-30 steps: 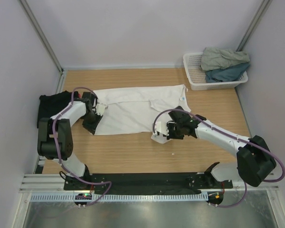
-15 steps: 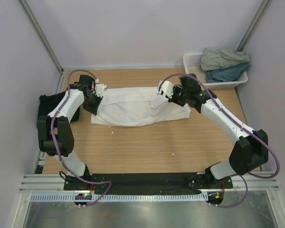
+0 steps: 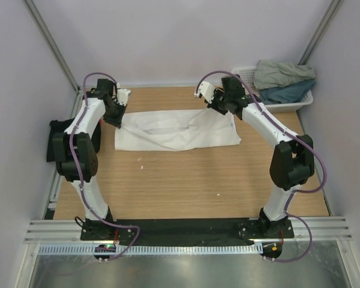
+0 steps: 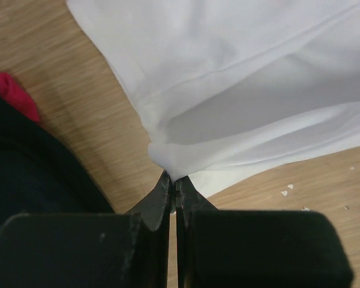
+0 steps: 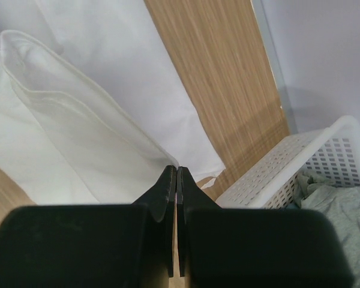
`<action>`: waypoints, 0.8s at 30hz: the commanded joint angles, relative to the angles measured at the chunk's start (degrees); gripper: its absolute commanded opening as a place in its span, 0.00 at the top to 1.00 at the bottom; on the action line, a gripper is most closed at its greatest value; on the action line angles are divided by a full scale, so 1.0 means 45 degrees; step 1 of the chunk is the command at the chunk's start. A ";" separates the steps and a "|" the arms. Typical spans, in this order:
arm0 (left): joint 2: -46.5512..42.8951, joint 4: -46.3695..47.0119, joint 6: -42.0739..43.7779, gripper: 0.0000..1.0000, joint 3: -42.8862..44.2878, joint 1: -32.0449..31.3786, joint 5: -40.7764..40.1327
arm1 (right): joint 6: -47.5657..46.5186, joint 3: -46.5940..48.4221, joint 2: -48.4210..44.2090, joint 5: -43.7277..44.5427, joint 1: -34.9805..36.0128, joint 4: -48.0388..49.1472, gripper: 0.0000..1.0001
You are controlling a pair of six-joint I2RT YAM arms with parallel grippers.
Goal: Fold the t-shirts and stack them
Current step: Fold the tshirt
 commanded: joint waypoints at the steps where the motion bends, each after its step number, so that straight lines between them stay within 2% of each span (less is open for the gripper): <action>1: 0.0768 -0.0080 -0.0275 1.00 0.1217 0.0492 0.0012 | 0.0105 0.1183 0.0647 -0.0219 -0.0222 0.0685 0.99; 10: 0.3930 -0.1404 -0.0901 1.00 0.5297 0.0982 0.0012 | 0.0319 0.3820 0.3733 0.0032 -0.0516 0.0839 0.99; 11: 0.4669 -0.1679 -0.1036 0.86 0.6288 0.0943 0.0012 | 0.0377 0.4054 0.3949 0.0228 -0.0536 0.0976 0.97; 12: 0.5121 -0.1952 -0.1115 0.73 0.6820 0.0943 -0.0046 | 0.0455 0.4114 0.4357 0.0481 -0.0517 0.1268 0.91; 13: 0.5532 -0.2729 -0.1116 0.63 0.7386 0.0923 -0.0086 | 0.0669 0.4269 0.4516 0.1044 -0.0516 0.1406 0.72; 14: 0.6154 -0.3084 -0.1212 0.53 0.8262 0.0884 -0.0144 | 0.0903 0.4503 0.4653 0.1282 -0.0536 0.1562 0.65; 15: 0.6296 -0.3397 -0.1233 0.51 0.8483 0.0903 -0.0106 | 0.1118 0.4602 0.4712 0.1555 -0.0536 0.1873 0.60; 16: 0.6259 -0.3574 -0.1252 0.50 0.8524 0.0904 -0.0048 | 0.1681 0.4661 0.4635 0.1732 -0.0536 0.2069 0.52; 18: 0.5228 -0.3033 -0.1506 0.47 0.7416 0.0923 -0.0086 | 0.2134 0.4584 0.4343 0.2220 -0.0517 0.2576 0.45; 22: 0.2513 -0.0615 -0.1702 0.34 0.4682 0.0923 -0.0573 | 0.3286 0.4428 0.3038 0.3060 -0.0419 0.2794 0.39; 24: 0.1576 -0.0218 -0.1547 0.33 0.3858 0.0904 -0.0477 | 0.4028 0.4018 0.2567 0.3043 -0.0399 0.2716 0.34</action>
